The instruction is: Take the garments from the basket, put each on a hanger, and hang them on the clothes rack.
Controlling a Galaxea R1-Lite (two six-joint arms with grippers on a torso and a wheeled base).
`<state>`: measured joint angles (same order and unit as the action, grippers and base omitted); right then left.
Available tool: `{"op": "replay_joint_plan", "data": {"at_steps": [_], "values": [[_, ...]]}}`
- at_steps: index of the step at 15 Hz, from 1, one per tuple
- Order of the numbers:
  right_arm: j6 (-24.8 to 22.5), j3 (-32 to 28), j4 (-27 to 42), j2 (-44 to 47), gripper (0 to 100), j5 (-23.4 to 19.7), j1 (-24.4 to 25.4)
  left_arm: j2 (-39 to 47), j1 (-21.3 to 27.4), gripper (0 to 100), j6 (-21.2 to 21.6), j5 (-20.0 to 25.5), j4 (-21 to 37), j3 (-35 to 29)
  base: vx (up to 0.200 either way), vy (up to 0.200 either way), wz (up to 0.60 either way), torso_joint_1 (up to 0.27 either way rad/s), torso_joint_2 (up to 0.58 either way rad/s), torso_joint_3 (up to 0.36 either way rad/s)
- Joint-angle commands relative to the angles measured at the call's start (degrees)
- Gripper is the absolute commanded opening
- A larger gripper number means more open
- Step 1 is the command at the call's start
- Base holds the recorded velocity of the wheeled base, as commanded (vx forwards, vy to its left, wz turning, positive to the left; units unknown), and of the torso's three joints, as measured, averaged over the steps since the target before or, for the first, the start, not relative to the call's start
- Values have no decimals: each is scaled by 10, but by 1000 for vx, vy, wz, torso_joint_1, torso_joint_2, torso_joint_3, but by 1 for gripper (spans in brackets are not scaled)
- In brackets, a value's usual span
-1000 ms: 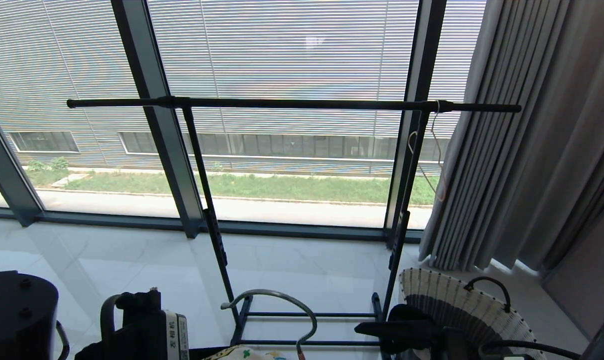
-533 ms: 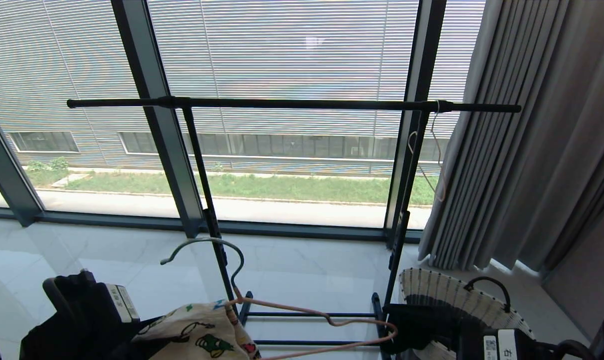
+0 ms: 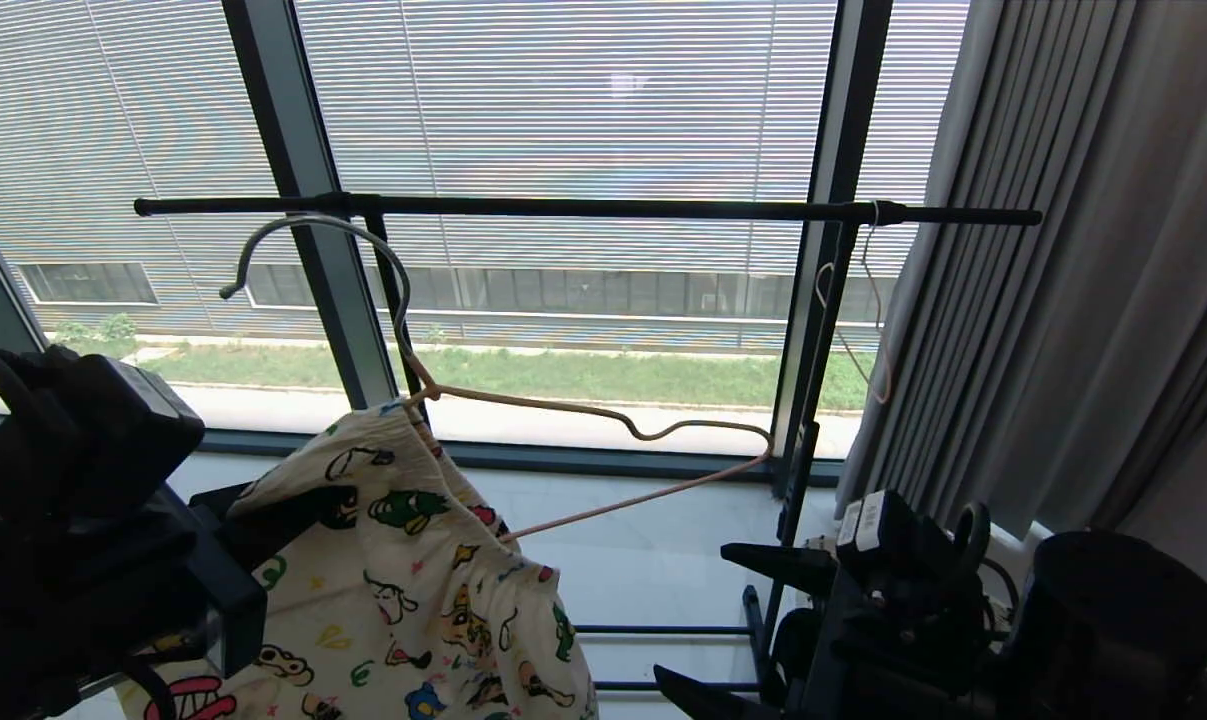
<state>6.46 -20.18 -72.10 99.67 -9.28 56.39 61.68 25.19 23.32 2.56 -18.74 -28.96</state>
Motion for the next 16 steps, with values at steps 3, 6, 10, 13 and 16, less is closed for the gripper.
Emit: {"op": "replay_joint_plan", "data": {"at_steps": [3, 6, 10, 13, 16], "values": [[111, -174, -1, 143, 100, 109, -9, 56, 1, 0, 1, 1, -51, -27, 0, 0, 0, 0, 0, 0], [119, -205, -1, 170, 100, 120, -8, 63, 14, 0, 1, 1, -52, -33, 0, 0, 0, 0, 0, 0], [116, -210, -1, 178, 100, 117, 0, 70, 30, 0, 1, 1, -52, -33, 0, 0, 0, 0, 0, 0], [109, -203, -1, 179, 100, 117, 15, 87, 30, 0, 1, 2, -69, -36, 0, 0, 0, 0, 0, 0], [87, -182, -1, 178, 100, 117, 29, 103, 29, 0, 2, 0, -91, -37, 0, 0, 0, 0, 0, 0]]}}
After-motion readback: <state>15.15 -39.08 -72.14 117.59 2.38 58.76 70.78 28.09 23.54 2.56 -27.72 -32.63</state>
